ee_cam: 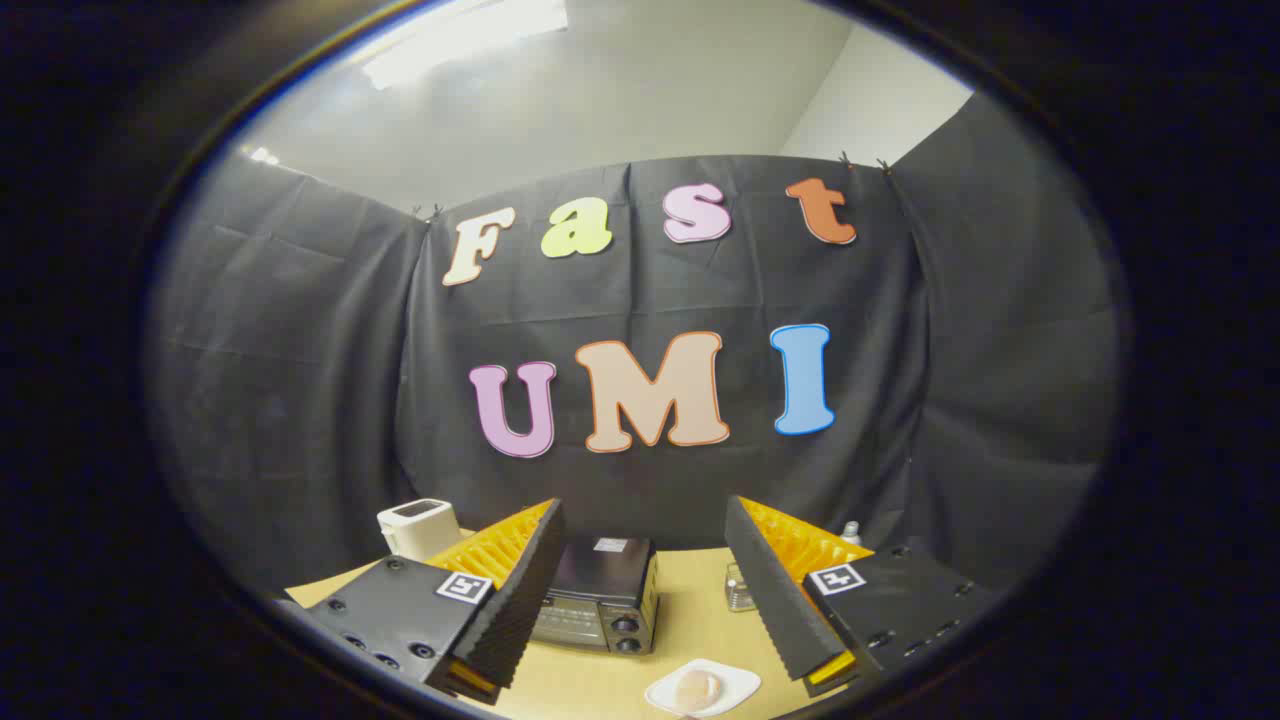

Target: Open the toaster oven, put the food inside, and close the toaster oven door.

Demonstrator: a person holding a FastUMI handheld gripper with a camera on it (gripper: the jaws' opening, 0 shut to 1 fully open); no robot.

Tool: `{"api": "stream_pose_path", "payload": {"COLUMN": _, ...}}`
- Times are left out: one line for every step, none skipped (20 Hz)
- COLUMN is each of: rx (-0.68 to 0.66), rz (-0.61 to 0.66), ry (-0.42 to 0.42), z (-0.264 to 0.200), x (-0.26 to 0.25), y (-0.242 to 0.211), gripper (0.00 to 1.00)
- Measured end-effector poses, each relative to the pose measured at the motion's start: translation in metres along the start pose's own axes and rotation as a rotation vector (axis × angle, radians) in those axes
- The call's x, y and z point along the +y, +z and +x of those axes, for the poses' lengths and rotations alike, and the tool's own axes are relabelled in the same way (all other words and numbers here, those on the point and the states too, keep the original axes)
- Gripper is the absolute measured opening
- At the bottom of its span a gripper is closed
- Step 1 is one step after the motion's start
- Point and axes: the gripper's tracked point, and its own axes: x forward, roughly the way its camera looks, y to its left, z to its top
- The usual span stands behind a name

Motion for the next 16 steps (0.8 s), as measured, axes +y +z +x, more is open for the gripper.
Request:
{"api": "stream_pose_path", "payload": {"rx": -0.004, "rz": -0.009, "ry": -0.002, "z": -0.001, "x": 0.000, "y": 0.000, "gripper": 0.99}}
{"api": "stream_pose_path", "payload": {"rx": -0.007, "rz": -0.016, "ry": -0.008, "z": -0.001, "x": 0.000, "y": -0.001, "gripper": 0.99}}
{"api": "stream_pose_path", "payload": {"rx": -0.008, "rz": -0.020, "ry": -0.010, "z": -0.001, "x": 0.002, "y": -0.001, "gripper": 0.99}}
{"api": "stream_pose_path", "payload": {"rx": -0.006, "rz": -0.022, "ry": -0.006, "z": -0.001, "x": 0.005, "y": -0.002, "gripper": 0.99}}
{"api": "stream_pose_path", "payload": {"rx": -0.005, "rz": -0.026, "ry": 0.000, "z": -0.001, "x": 0.009, "y": -0.004, "gripper": 0.99}}
{"api": "stream_pose_path", "payload": {"rx": -0.004, "rz": -0.031, "ry": 0.003, "z": 0.000, "x": 0.011, "y": -0.004, "gripper": 0.99}}
{"api": "stream_pose_path", "payload": {"rx": -0.004, "rz": -0.035, "ry": 0.004, "z": -0.001, "x": 0.013, "y": -0.006, "gripper": 0.99}}
{"api": "stream_pose_path", "payload": {"rx": -0.003, "rz": -0.037, "ry": 0.008, "z": -0.001, "x": 0.015, "y": -0.006, "gripper": 0.99}}
{"api": "stream_pose_path", "payload": {"rx": -0.001, "rz": -0.039, "ry": 0.012, "z": -0.001, "x": 0.018, "y": -0.007, "gripper": 0.99}}
{"api": "stream_pose_path", "payload": {"rx": -0.001, "rz": -0.040, "ry": 0.013, "z": -0.001, "x": 0.020, "y": -0.006, "gripper": 0.99}}
{"api": "stream_pose_path", "payload": {"rx": -0.002, "rz": -0.040, "ry": 0.014, "z": -0.002, "x": 0.020, "y": -0.007, "gripper": 0.99}}
{"api": "stream_pose_path", "payload": {"rx": -0.002, "rz": -0.039, "ry": 0.014, "z": -0.001, "x": 0.021, "y": -0.007, "gripper": 0.99}}
{"api": "stream_pose_path", "payload": {"rx": -0.001, "rz": -0.037, "ry": 0.016, "z": -0.001, "x": 0.022, "y": -0.007, "gripper": 0.99}}
{"api": "stream_pose_path", "payload": {"rx": 0.000, "rz": -0.036, "ry": 0.016, "z": -0.002, "x": 0.022, "y": -0.007, "gripper": 0.99}}
{"api": "stream_pose_path", "payload": {"rx": 0.002, "rz": -0.035, "ry": 0.018, "z": -0.002, "x": 0.023, "y": -0.009, "gripper": 0.99}}
{"api": "stream_pose_path", "payload": {"rx": 0.003, "rz": -0.039, "ry": 0.026, "z": -0.002, "x": 0.024, "y": -0.010, "gripper": 0.99}}
